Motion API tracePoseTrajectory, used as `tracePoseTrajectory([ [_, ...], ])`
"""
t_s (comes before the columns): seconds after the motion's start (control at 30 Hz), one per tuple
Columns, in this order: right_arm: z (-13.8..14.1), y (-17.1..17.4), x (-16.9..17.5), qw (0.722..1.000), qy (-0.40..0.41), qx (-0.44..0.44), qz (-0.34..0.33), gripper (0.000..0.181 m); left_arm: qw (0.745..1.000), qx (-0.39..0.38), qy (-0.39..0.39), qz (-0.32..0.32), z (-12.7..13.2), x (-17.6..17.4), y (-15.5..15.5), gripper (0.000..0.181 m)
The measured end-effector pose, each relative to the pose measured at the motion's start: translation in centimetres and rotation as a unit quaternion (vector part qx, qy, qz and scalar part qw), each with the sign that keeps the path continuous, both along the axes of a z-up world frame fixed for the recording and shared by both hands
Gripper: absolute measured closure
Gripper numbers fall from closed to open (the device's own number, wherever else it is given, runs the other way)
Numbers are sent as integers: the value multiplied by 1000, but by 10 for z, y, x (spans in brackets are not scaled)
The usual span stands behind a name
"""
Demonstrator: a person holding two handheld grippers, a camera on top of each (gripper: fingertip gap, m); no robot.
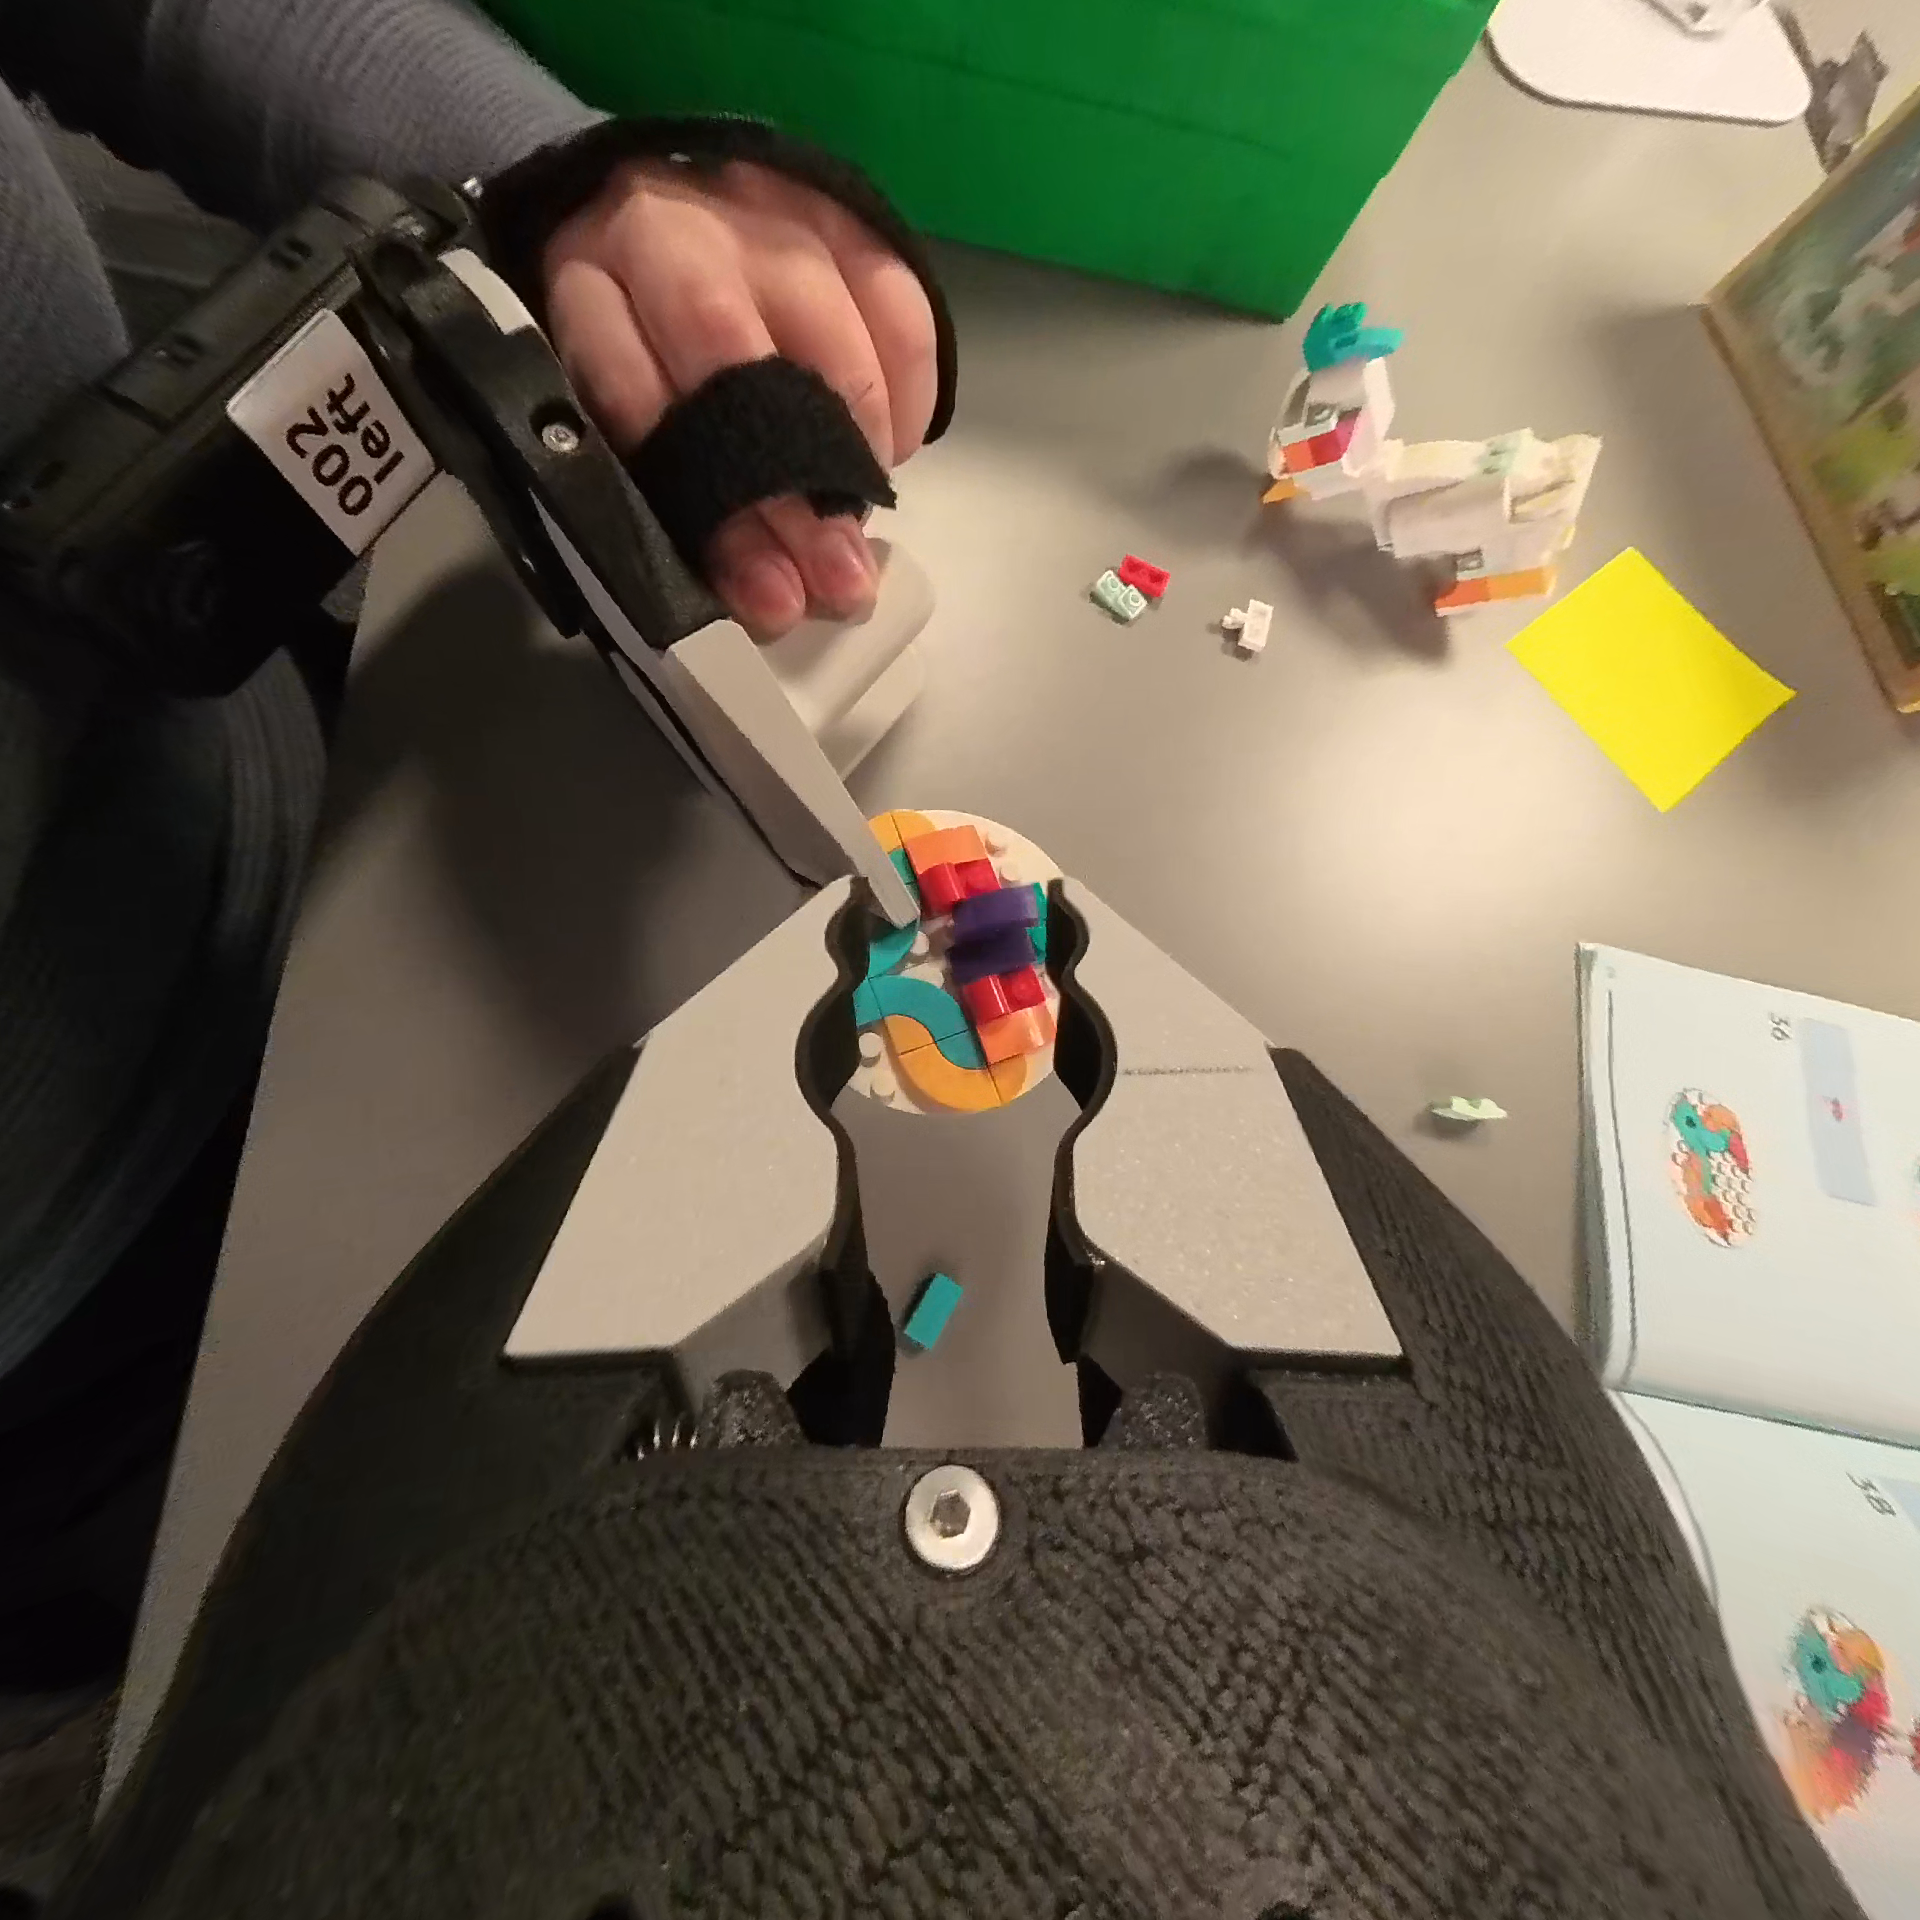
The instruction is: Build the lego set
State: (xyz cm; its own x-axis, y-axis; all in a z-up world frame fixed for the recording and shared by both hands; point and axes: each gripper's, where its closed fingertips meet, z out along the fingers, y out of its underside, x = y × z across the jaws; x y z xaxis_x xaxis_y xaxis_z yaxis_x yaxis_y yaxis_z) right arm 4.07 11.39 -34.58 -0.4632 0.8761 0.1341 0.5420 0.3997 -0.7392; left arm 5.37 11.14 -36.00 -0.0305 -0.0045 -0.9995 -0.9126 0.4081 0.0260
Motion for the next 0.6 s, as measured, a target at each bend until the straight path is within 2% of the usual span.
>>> tracePoseTrajectory([
  [0.37,0,-3,3,997,-17,-70,15,146,1000,6,1,1,1,0,0,177],
  [0.6,4,4,7,997,-16,-77,1,151,1000,6,3,0,1,1,0,177],
])
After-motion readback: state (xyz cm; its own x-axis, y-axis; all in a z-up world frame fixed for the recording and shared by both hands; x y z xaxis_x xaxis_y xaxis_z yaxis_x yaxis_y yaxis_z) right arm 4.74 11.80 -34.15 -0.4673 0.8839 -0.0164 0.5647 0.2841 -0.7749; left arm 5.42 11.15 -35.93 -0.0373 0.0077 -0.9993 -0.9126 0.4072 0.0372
